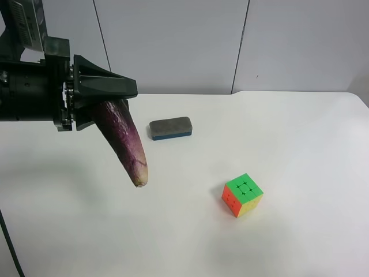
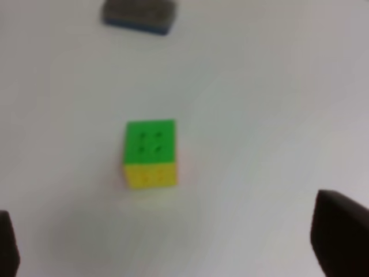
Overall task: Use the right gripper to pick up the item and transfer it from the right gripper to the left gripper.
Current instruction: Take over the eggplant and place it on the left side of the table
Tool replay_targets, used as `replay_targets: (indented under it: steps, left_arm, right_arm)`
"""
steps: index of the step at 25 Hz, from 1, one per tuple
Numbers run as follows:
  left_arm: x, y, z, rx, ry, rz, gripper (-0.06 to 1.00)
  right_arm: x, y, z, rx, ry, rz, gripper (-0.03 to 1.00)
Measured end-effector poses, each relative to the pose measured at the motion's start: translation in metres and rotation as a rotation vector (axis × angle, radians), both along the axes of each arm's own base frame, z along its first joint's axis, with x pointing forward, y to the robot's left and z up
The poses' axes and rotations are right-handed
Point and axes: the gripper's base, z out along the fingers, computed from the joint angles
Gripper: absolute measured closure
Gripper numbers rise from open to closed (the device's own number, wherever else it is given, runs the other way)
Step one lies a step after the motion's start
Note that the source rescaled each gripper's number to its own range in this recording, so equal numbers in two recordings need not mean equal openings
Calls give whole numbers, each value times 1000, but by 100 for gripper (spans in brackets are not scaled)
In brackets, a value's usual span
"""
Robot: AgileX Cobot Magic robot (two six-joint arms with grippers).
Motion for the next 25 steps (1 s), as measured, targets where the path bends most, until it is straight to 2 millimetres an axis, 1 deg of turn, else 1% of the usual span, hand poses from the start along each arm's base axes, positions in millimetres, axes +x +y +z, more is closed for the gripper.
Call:
replay_targets:
  steps: [2,6,12,16,18,20,25]
  left_arm:
    - [0,0,0,4,0,6,93]
    - [1,1,-1,8,0,12,93]
    - [5,4,-4,45,1,69,93]
    - [14,11,-12,97,19,145,93]
    - [22,18,-19,117,45,170,93]
    - [34,26,-25,136,67,182,93]
    - [74,51,-35,189,132,177,93]
  right_arm:
    - [-5,-1,-1,10,-31,-77,-3]
    - [-5,-1,-1,13,-37,-177,-3]
    - [-5,0,-1,16,-36,-196,-3]
    - [-5,0,-1,17,-35,-195,-3]
    - [-5,0,-1,18,-35,-195,-3]
    - [-5,0,-1,18,-35,-195,-3]
    - [-5,0,-1,18,-35,-195,-3]
